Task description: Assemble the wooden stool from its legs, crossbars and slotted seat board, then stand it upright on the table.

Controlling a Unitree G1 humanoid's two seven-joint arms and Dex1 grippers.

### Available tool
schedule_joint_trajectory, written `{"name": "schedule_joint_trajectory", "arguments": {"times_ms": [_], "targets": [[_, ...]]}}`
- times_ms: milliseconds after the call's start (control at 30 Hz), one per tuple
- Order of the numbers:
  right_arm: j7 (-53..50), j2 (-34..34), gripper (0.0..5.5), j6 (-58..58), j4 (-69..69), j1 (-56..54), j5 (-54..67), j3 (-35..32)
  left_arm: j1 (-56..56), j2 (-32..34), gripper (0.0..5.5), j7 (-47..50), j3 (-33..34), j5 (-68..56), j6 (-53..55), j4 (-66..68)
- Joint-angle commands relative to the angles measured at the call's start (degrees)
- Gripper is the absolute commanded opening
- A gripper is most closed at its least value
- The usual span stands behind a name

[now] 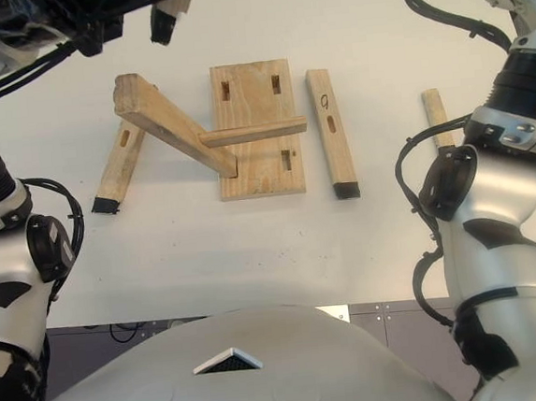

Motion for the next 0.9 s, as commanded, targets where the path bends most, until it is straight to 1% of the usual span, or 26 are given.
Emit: {"name": "schedule_joint_trajectory", "arguments": {"times_ms": [33, 233, 533, 667, 700, 833, 900], "targets": [[1.67, -0.98, 4.23, 1.44, -0.28, -1.89, 0.29, 1.48, -0.42, 0.35, 1.99, -0.73, -1.78, 1.47, -0.64, 0.33], [3.24, -1.59, 5.1, 1.76, -1.32, -0.96, 0.4, 1.57, -0.18, 1.3, 1.99, -1.25, -2.81, 2.16, -0.52, -0.05], [5.05, -2.73, 5.13, 3.14, -0.22, -2.16, 1.22, 0.86, 0.93, 3.34, 1.99, -3.13, -6.99, 9.08, -4.81, 0.38], [5.6, -3.0, 4.46, 3.64, 0.52, -2.6, 2.12, 0.21, 1.76, 2.62, 1.99, -3.92, -6.7, 8.18, -4.11, 0.6], [5.59, -3.02, 4.39, 3.61, 0.61, -2.7, 2.36, 0.06, 2.01, 2.36, 1.99, -3.95, -6.43, 7.82, -3.82, 0.99], [4.93, -2.84, 3.58, 3.76, 0.54, -3.04, 2.91, -0.34, 2.95, 1.95, 1.99, -4.44, -6.84, 8.31, -4.46, 2.47], [4.42, -2.72, 3.26, 3.8, 0.33, -3.1, 3.05, -0.5, 3.53, 1.86, 1.99, -4.87, -7.47, 8.62, -4.69, 2.38]]}}
